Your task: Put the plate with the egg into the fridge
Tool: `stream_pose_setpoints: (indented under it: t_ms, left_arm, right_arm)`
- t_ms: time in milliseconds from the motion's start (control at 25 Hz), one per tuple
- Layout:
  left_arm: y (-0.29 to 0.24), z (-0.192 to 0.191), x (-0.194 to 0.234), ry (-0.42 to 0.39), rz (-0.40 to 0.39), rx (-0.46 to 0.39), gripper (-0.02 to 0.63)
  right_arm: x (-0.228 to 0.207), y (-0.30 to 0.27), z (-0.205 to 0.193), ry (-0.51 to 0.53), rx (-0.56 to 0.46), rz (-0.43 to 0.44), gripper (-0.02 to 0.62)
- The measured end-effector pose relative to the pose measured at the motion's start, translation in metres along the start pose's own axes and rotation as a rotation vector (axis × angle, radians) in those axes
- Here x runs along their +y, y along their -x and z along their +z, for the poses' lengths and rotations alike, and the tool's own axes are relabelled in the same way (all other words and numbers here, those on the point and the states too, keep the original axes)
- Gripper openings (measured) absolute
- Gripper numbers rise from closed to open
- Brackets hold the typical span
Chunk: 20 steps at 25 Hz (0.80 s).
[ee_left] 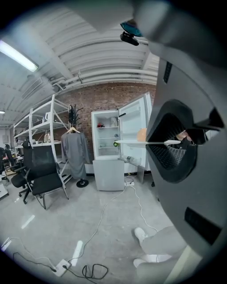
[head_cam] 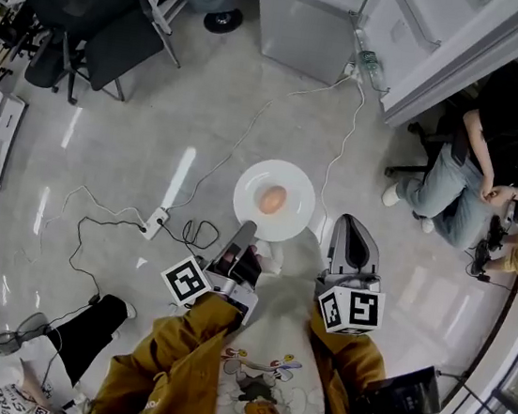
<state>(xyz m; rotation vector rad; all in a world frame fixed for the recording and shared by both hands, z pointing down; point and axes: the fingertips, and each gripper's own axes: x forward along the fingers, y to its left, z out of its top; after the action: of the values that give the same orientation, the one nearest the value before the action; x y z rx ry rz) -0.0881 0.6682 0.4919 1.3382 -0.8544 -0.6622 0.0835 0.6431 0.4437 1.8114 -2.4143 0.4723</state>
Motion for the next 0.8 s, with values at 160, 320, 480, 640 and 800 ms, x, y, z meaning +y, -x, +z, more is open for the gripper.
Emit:
stream_pose_setpoints:
  t_ms: [160,320,480,640,800]
  left_arm:
    - [-0.036,0.025,0.002,0.002,0.019,-0.032,0.021]
    - [-0.081,0.048,-0.002,-0.009,0.03,-0.045,0.021]
    - [-0.096,0.055,-0.011,-0.032,0.02,-0.059,0.021]
    - [-0.149,0.078,-0.024,-0.048,0.035,-0.074,0.021]
    - [-0.193,0.089,-0.038,-0.049,0.036,-0.082,0.021]
  right_arm:
    - [-0.017,-0.048,0.006,-0.024,0.009,0.015,0.008]
    - [-0.04,-0.098,0.017,-0.049,0.005,0.027,0.008]
    - [-0.051,-0.113,0.024,-0.08,-0.016,0.034,0.008]
    - [-0.076,-0.163,0.043,-0.095,-0.011,0.059,0.008]
    - [-0.101,-0.201,0.061,-0.096,-0.012,0.073,0.008]
